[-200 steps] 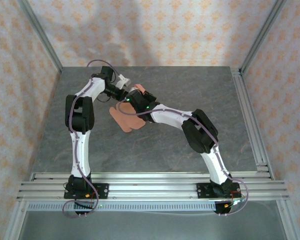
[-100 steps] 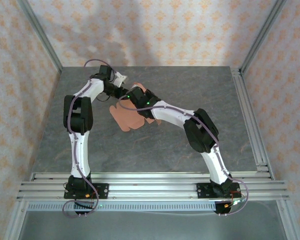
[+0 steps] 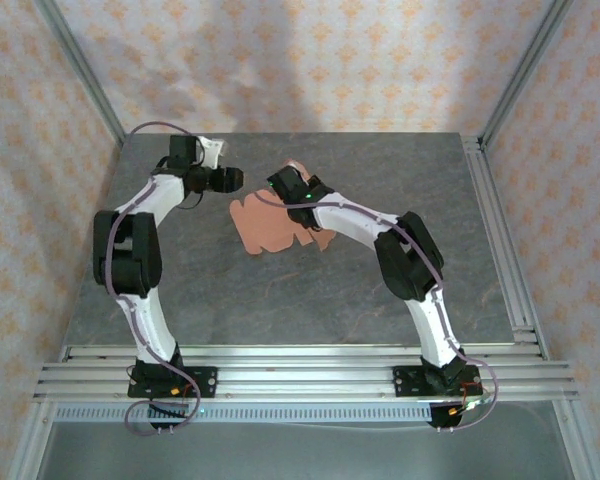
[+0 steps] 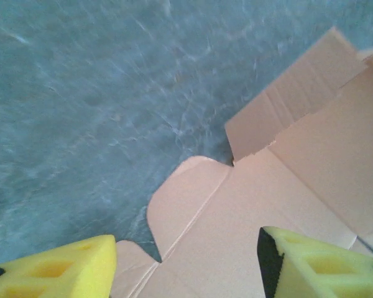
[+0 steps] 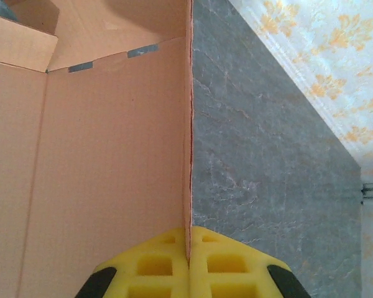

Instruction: Fold the paper box

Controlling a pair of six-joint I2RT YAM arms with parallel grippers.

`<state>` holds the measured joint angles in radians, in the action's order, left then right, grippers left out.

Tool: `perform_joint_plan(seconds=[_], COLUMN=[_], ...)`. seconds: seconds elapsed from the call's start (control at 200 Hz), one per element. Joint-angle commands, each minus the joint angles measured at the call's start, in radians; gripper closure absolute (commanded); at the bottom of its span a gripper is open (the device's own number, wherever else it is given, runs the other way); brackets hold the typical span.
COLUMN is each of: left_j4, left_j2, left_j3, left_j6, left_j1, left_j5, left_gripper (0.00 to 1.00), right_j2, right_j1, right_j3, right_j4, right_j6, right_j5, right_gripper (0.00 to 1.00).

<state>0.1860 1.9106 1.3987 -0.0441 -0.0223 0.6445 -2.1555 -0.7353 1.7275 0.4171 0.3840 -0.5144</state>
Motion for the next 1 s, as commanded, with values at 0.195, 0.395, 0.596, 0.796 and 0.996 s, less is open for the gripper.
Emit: perform_joint_plan(seconds=[0.195, 0.395, 0.596, 0.796, 0.996], left_j4=[-0.081, -0.126, -0.132, -0.153, -0.156], left_j2=[-0.165, -0.145, -0.106, -0.100, -0.117], left_j3=[-0.187, -0.220, -0.180, -0.180, -0.204], left_j6=[0.049, 0.031, 0.053, 0.088, 0.108], left_j1=[0.049, 0.084, 0.098, 0.102, 0.102], left_j5=[-0.105, -0.114, -0.104, -0.100, -0.149], left_gripper=[0.33, 0.33, 0.33, 0.33, 0.33], right_j2=[0.163, 0.188, 0.174, 0.169, 0.180], right_j1=[0.055, 0.072, 0.054, 0.023, -0.016], right_j3=[-0.098, -0.147, -0.164, -0.210, -0.296], right_j4=[0.096, 0.093, 0.101, 0.007, -0.210], right_j6=[-0.317, -0.331, -0.177, 0.067, 0.354], right_j5=[0.235, 0.220, 0.031, -0.078, -0.107], right_gripper=[1.00, 1.00, 1.00, 1.00, 1.00])
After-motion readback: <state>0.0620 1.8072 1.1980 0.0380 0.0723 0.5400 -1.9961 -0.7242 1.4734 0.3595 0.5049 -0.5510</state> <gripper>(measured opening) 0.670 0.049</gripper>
